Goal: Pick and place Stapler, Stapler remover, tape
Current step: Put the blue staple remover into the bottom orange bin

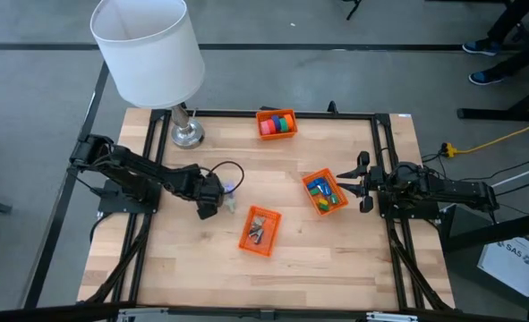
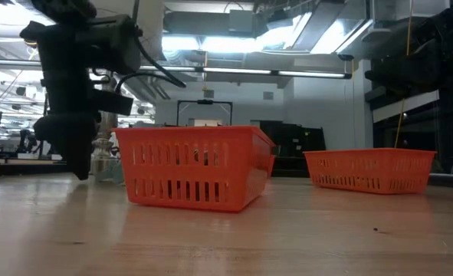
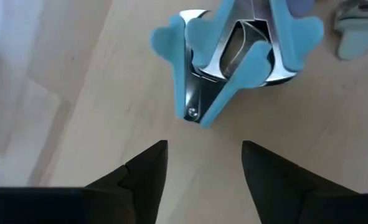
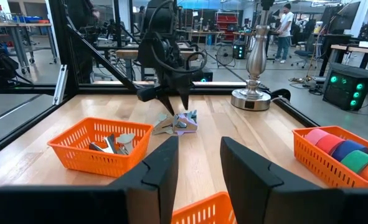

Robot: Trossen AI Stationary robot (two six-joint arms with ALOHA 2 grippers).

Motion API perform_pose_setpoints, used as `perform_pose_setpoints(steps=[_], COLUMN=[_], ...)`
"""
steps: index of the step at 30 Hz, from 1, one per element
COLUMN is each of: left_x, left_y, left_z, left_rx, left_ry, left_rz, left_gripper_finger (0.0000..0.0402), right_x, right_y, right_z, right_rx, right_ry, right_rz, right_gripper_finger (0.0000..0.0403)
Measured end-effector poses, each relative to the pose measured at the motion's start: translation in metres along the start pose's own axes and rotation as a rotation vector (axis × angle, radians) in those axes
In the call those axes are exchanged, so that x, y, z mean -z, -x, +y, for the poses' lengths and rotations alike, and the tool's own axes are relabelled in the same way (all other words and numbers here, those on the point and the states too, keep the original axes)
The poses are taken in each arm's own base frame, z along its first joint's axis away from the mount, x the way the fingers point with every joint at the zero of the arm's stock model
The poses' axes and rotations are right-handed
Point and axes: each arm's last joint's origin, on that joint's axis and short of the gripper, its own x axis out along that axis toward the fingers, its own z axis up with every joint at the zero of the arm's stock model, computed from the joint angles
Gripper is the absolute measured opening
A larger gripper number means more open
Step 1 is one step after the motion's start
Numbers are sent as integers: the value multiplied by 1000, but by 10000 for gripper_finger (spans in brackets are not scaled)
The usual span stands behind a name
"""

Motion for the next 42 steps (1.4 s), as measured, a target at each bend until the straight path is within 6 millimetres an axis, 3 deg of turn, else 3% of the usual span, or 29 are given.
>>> perform_pose_setpoints(steps=[7,12,25,30,38,42], left_x=[-7,-17,-30,-33,-33,-32], left_y=[-5,-15,-24,-24,-24,-24], left_z=[13,25,36,35,36,37], left_rx=[-51,53,131,139,137,103], left_ry=[32,21,-164,-158,-116,-100], left_rz=[-7,-22,-126,-153,-149,-149], left_gripper_finger=[249,276,277,244,116,108], right_x=[0,0,0,0,0,0], right_y=[0,0,0,0,0,0], right_z=[0,0,0,0,0,0], right_rx=[0,0,0,0,0,0], right_ry=[0,0,0,0,0,0], right_rz=[0,0,0,0,0,0], right_gripper_finger=[124,124,124,124,124,124])
